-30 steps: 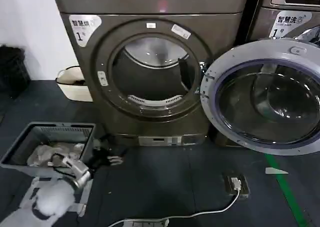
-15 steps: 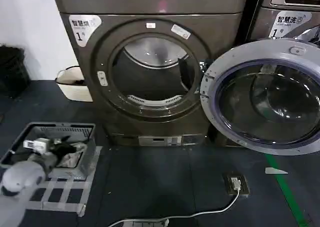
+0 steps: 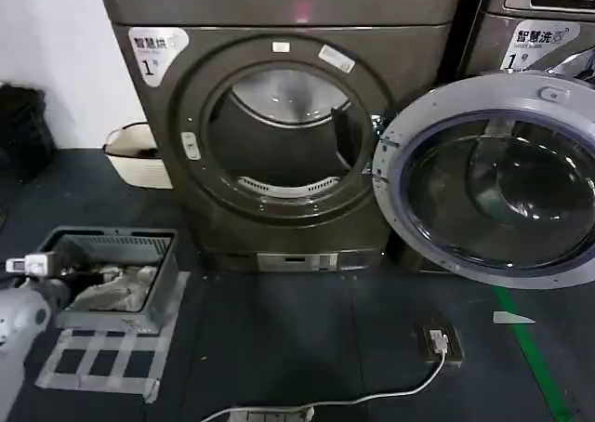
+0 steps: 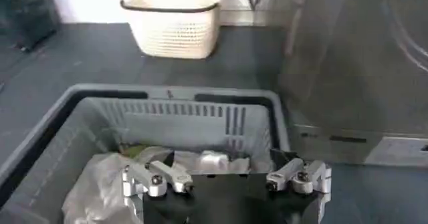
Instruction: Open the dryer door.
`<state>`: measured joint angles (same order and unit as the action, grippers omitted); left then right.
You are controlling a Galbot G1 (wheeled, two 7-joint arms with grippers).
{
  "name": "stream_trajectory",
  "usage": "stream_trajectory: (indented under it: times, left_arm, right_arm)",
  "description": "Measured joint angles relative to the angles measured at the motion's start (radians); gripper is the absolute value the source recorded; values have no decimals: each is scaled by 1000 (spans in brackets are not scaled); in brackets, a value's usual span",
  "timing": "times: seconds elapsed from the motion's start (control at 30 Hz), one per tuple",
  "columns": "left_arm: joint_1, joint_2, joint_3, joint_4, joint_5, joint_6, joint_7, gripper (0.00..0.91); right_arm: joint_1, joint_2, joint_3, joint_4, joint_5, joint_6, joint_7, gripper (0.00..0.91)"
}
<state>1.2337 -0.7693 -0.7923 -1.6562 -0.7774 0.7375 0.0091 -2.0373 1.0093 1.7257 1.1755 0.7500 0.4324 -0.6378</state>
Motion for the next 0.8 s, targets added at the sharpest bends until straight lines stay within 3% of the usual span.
stream_trajectory:
  times: [0.8]
  left_arm:
    - [9,-8,-10,31,-16,-1,-17,907]
  right_arm:
    - [3,1,-9,5,-13,5,7,907]
